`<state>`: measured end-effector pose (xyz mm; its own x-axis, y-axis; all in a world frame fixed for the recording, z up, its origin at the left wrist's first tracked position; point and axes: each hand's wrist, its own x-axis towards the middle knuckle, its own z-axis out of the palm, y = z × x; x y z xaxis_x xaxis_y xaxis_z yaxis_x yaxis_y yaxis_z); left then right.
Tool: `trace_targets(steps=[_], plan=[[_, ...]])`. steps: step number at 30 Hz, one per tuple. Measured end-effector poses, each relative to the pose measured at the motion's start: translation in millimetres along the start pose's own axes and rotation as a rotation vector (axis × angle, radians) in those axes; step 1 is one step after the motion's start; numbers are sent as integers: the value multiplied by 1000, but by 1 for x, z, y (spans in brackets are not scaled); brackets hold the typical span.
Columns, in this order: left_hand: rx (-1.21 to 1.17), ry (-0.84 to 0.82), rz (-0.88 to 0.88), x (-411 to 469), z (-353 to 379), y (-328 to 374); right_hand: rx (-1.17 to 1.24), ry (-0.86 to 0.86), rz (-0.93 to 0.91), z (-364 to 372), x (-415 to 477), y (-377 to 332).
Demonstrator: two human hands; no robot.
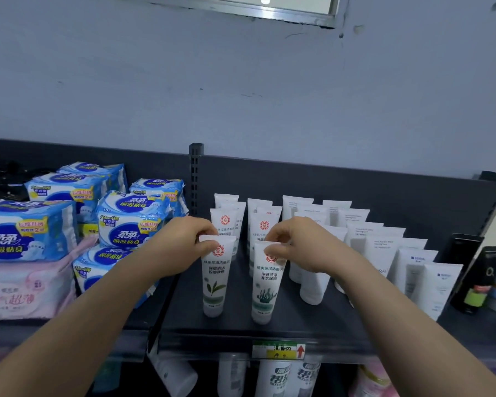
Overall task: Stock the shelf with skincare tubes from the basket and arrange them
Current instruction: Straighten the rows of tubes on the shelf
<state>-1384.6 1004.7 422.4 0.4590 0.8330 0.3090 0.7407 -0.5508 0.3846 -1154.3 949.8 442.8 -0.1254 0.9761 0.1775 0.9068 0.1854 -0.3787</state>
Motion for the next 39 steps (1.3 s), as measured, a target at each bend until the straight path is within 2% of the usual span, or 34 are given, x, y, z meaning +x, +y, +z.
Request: trace_targets(steps=[3, 6, 9, 19, 28, 39], plan=[[-50, 12, -13, 5, -8, 0, 20, 93, -16, -9, 8, 1], [-43, 106, -46, 21, -17, -1, -33, 173, 12, -17, 24, 7], [9, 142, -81, 43, -22, -3, -116, 155, 32, -20, 42, 11], [96, 13, -112, 93, -4, -12, -261, 51, 57, -3, 83, 16], [35, 43, -139, 94, 6, -20, -267, 81, 64, 1, 89, 18], [21, 63, -86, 70, -7, -12, -217, 107, 42, -11, 67, 12]])
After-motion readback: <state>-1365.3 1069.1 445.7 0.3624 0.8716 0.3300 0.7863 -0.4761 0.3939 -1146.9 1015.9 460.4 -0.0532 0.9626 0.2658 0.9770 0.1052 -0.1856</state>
